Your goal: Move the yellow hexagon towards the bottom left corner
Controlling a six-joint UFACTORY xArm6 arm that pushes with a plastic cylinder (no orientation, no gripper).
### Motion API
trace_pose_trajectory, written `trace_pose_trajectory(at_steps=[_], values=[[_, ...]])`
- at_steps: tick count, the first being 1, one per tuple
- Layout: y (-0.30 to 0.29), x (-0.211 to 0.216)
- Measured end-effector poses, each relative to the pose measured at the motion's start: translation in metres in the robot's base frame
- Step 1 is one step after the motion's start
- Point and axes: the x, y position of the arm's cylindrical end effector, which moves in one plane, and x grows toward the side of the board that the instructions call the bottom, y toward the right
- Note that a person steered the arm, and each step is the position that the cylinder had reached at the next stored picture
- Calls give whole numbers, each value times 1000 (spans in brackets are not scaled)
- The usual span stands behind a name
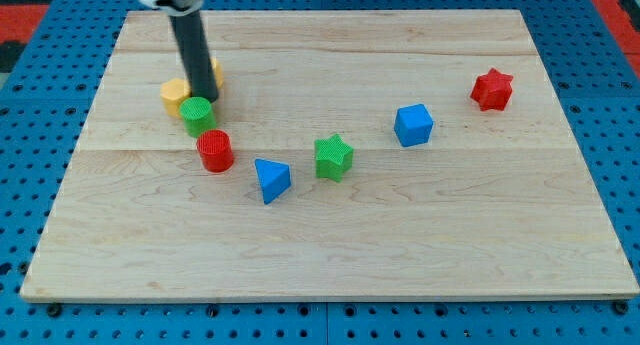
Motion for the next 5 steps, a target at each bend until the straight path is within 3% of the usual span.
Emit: trace_pose_trajectory(at_steps=[1, 2, 4, 5], values=[[0, -26], [-39, -19], [-62, 59], [-62, 118]])
